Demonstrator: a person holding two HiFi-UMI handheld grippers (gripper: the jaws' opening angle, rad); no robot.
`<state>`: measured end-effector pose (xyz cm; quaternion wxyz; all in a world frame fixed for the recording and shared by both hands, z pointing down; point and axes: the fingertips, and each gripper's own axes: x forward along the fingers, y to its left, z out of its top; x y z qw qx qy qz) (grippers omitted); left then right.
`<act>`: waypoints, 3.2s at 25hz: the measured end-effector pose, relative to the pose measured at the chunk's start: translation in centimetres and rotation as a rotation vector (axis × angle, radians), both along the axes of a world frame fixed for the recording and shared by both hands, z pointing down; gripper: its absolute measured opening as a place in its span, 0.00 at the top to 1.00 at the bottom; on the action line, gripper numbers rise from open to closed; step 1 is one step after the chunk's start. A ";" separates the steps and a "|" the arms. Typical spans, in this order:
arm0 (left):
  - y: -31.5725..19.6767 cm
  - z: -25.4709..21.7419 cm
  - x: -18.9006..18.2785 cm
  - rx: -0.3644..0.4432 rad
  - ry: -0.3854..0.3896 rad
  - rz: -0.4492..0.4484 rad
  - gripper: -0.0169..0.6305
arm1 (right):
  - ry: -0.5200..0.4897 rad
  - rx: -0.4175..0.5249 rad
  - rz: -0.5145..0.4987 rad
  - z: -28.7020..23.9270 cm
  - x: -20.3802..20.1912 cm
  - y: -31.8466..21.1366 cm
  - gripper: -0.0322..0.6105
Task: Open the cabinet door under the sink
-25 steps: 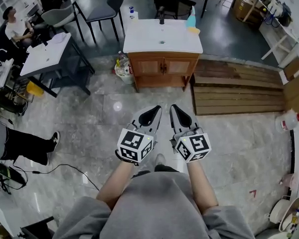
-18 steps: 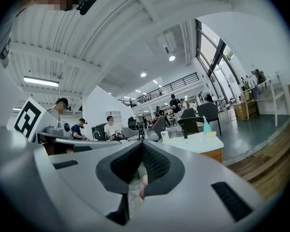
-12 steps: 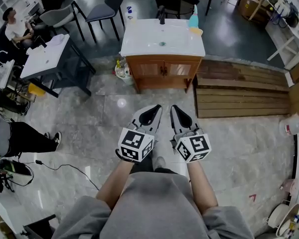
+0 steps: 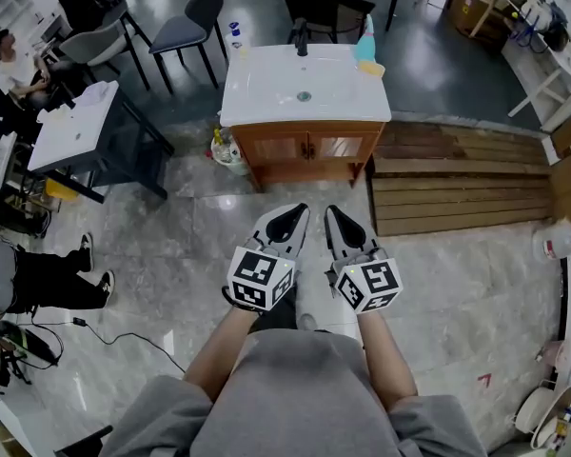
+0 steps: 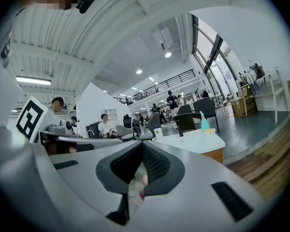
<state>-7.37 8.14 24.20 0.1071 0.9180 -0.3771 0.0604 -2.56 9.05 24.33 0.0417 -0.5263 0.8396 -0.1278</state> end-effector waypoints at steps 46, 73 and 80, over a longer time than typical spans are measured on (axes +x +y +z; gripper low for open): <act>-27.7 15.8 1.1 -0.283 -0.005 0.039 0.95 | 0.023 -0.283 0.074 15.1 2.2 -29.2 0.94; -32.3 28.3 1.7 -0.313 -0.063 -0.082 0.95 | -0.080 -0.362 0.018 27.9 3.8 -33.2 0.94; -32.5 30.2 1.3 -0.315 -0.064 -0.106 0.95 | -0.107 -0.385 0.007 30.4 3.4 -33.5 0.93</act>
